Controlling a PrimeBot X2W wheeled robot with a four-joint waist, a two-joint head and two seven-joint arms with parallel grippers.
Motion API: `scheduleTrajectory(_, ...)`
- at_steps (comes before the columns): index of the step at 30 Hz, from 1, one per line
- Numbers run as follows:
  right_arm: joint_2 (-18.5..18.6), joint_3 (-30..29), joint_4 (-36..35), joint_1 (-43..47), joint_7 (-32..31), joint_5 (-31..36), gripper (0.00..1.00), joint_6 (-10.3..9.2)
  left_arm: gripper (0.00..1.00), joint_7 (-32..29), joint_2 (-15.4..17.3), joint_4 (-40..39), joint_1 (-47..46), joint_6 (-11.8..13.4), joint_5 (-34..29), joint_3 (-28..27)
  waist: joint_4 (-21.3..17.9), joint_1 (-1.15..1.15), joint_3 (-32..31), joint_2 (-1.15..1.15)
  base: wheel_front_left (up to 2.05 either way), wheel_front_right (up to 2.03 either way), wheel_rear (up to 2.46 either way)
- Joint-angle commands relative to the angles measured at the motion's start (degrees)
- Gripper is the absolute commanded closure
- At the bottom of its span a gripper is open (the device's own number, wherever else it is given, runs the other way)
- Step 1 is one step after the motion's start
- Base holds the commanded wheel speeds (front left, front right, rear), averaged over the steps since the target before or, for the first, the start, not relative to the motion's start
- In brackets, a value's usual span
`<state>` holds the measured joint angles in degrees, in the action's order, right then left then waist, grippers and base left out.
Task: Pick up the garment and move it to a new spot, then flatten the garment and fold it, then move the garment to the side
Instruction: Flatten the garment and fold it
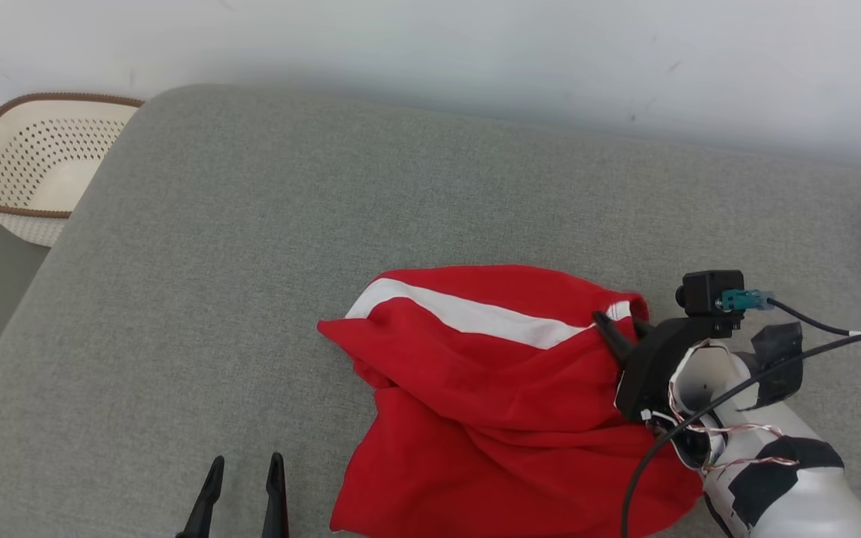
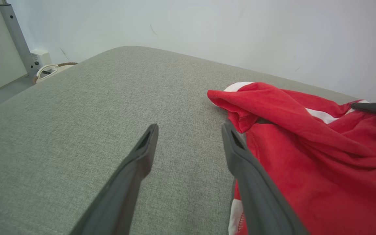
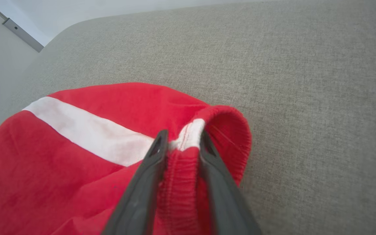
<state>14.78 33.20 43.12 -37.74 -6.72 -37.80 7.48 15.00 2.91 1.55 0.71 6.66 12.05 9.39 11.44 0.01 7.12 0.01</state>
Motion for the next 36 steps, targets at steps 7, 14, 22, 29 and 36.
scheduleTrajectory(7, 0.42, 1.27, 4.31, -6.72, 4.49, -4.1, 1.0, 0.03, 0.0, 0.25, 0.01, 0.59, -1.69, 0.39, 0.64, 0.13, 0.0, -0.01, 1.1, -0.01, 0.0, 0.0, 0.0)
scheduleTrajectory(14, 0.83, -1.0, 8.56, -14.25, 6.96, -9.65, 1.0, 0.03, 0.0, 0.26, 0.01, 1.28, -2.69, -0.09, 1.21, 0.42, -0.33, -0.01, 2.22, -0.01, 0.0, 0.0, 0.0)
scheduleTrajectory(22, 2.38, -0.9, 16.3, -21.35, 11.43, -9.92, 1.0, 0.03, 0.0, 0.26, 0.01, 1.51, -4.27, 0.45, 1.7, 2.69, 1.45, -0.01, 3.88, -0.01, 0.0, 0.0, 0.0)
scheduleTrajectory(29, 1.78, 2.66, 20.44, -21.51, 8.28, -10.7, 0.0, 0.03, 0.0, 0.26, 0.02, 2.02, -3.72, 0.9, 1.82, 2.77, 1.84, -0.01, 3.72, -0.01, 0.0, 0.0, 0.0)
scheduleTrajectory(36, 2.71, 8.38, 17.57, -17.53, 6.35, -11.78, 0.0, 0.03, 0.0, 0.25, 0.02, 2.56, -2.75, 0.18, 1.07, 1.72, -0.18, -0.01, 1.27, -0.01, 0.0, 0.0, 0.0)
